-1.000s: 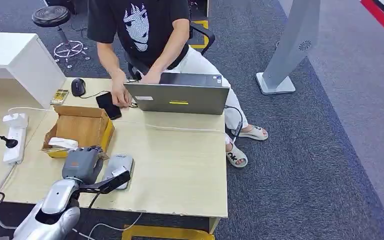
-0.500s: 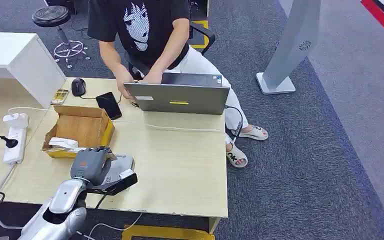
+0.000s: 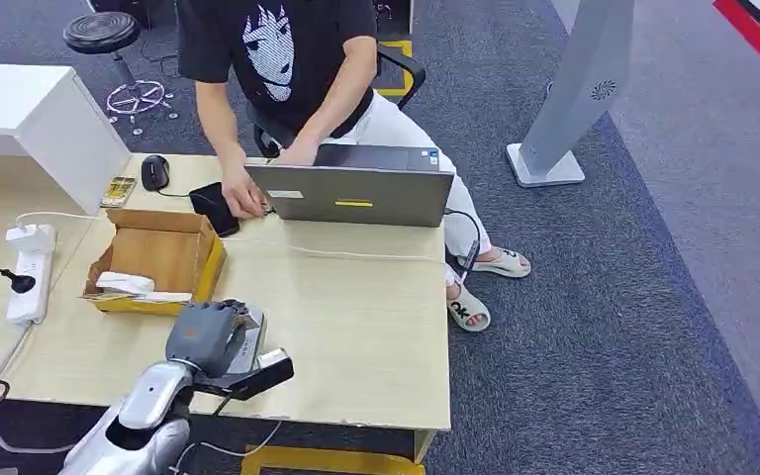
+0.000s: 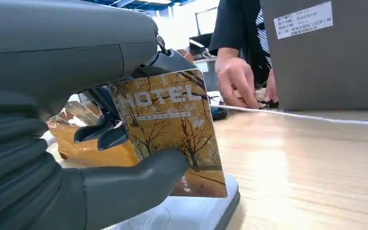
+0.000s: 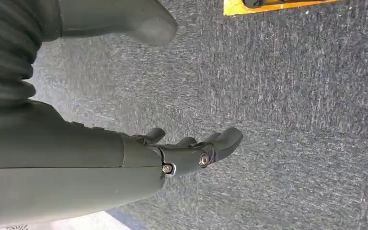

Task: Pass the card to the sensor for recognition and then transmit it.

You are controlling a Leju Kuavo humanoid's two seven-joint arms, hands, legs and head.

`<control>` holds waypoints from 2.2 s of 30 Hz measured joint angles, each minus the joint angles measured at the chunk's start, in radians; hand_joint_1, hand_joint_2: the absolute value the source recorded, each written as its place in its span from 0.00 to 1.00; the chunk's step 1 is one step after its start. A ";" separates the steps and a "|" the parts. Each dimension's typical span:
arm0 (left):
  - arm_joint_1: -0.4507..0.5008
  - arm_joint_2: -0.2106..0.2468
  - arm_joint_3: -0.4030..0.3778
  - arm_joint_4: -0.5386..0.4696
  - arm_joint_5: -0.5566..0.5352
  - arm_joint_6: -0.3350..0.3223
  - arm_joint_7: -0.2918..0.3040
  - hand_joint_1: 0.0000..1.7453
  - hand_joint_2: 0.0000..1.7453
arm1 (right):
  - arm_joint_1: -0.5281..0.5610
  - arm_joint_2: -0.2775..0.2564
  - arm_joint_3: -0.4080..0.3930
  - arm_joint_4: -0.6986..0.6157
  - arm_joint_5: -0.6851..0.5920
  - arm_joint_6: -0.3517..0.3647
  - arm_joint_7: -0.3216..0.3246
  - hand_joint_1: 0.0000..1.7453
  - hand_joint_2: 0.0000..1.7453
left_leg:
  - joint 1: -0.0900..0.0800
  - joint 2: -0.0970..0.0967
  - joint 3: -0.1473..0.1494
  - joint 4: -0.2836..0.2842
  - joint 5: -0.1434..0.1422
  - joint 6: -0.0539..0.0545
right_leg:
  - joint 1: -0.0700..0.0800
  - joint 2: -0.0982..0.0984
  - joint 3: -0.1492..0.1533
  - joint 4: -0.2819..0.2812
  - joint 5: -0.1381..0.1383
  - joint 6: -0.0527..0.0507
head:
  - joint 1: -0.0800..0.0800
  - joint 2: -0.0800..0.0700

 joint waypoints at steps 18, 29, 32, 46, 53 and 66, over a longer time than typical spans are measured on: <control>0.015 -0.006 -0.027 0.019 -0.016 0.004 0.014 1.00 1.00 | 0.001 -0.005 0.017 0.008 -0.027 0.000 0.003 0.00 1.00 | 0.000 0.000 0.000 0.000 0.000 0.000 | 0.000 0.000 0.000 0.000 0.000 0.000 | 0.000 0.000; 0.036 -0.006 -0.027 0.014 -0.016 0.009 0.014 1.00 1.00 | 0.005 -0.005 0.018 0.006 -0.046 0.004 0.007 0.00 1.00 | 0.000 0.000 0.000 0.000 0.000 0.000 | 0.000 0.000 0.001 0.000 0.000 0.000 | 0.000 0.000; 0.058 -0.006 -0.026 -0.005 0.029 0.019 0.005 1.00 1.00 | 0.014 -0.005 0.023 -0.003 -0.052 0.014 0.010 0.00 1.00 | 0.000 -0.001 0.000 0.000 0.000 0.000 | 0.000 -0.001 0.001 0.000 0.000 0.000 | 0.000 0.000; -0.079 0.119 0.114 -0.090 0.216 -0.009 -0.022 1.00 1.00 | 0.016 -0.004 0.047 -0.035 -0.081 0.029 0.018 0.00 1.00 | 0.000 -0.001 0.000 0.000 0.003 -0.003 | 0.002 0.000 -0.001 0.003 0.001 -0.002 | 0.000 0.000; -0.103 0.148 0.130 -0.091 0.214 0.000 -0.023 1.00 1.00 | 0.011 -0.004 0.050 -0.034 -0.084 0.027 0.017 0.00 1.00 | 0.000 -0.001 -0.001 0.000 0.003 -0.004 | 0.002 0.000 -0.002 0.003 0.001 -0.002 | 0.000 0.000; -0.167 0.240 0.167 -0.090 0.220 0.007 -0.019 1.00 1.00 | -0.009 -0.012 0.074 0.004 -0.134 -0.011 0.007 0.00 1.00 | 0.001 0.000 -0.002 0.000 0.004 -0.005 | 0.002 0.000 -0.003 0.003 0.001 -0.002 | 0.000 0.000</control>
